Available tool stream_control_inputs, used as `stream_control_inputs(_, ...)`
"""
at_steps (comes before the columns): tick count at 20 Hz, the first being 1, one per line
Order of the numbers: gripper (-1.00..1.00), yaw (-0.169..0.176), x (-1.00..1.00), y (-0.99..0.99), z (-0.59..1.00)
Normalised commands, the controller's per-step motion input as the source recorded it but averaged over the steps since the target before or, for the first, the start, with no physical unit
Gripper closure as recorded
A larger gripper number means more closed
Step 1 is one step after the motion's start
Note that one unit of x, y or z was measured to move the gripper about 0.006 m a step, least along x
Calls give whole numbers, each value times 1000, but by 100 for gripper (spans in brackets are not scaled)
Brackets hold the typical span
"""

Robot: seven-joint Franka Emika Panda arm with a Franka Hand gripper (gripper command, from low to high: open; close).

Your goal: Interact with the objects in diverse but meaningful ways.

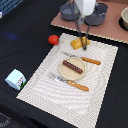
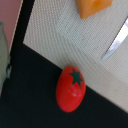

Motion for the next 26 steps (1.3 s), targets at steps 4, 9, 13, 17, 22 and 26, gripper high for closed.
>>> stream_control_inputs(4, -100, -181, -624, -423, -155)
stream_control_inputs(9, -100, -141, -590, -476, -118)
stream_control_inputs(13, -100, -6, -155, -366, -10)
stream_control_inputs(17, -100, 54, -81, -177, -51)
stream_control_inputs(22, -100, 165, -325, -86, -168)
stream_control_inputs(26, -100, 149, -499, -110, -281)
